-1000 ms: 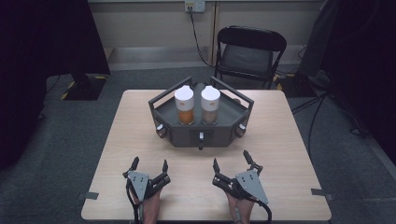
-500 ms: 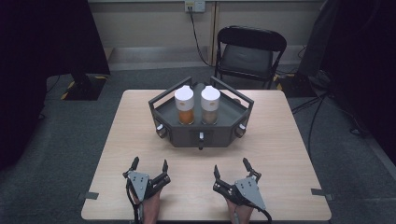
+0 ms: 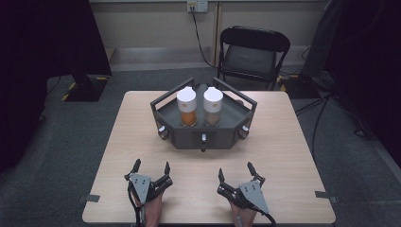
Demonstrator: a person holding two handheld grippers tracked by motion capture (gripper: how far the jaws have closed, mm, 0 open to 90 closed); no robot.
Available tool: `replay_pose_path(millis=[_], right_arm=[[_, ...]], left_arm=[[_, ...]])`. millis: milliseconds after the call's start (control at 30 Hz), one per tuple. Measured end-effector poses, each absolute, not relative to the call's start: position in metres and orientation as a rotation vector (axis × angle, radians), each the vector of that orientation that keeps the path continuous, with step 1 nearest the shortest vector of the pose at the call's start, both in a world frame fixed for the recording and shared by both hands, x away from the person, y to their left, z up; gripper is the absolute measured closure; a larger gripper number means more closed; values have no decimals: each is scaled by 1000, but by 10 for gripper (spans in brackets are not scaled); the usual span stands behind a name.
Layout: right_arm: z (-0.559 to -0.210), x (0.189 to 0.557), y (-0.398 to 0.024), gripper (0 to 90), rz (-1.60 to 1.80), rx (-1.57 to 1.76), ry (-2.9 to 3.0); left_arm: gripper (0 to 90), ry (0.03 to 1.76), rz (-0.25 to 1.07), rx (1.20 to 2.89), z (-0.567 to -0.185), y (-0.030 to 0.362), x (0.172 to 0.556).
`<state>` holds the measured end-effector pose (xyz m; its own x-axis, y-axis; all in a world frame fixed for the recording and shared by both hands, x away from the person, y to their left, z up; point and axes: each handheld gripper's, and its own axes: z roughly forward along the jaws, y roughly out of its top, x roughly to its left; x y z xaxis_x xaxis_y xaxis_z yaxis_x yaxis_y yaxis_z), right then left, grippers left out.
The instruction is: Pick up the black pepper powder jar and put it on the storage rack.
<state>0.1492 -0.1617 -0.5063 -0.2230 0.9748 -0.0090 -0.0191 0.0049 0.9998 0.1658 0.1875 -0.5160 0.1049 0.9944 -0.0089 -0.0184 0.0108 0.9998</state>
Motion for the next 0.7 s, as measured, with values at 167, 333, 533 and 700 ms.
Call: replay_pose_path(millis=[167,333,533,700], right_arm=[[-509,149,-161,14,1365,1074,1367],[-512,149,-161,14,1365,1075,1358],[-513,148,-159,14,1362,1074,1349],[-513,148,-159,14,1361,1073,1349]], left_arm=[[9,1123,1133,1236,-516,187,166],[8,1123,1133,1236,-516,187,166],[9,1123,1133,1236,-516,187,166],[9,1123,1134,1236,-516,187,166]])
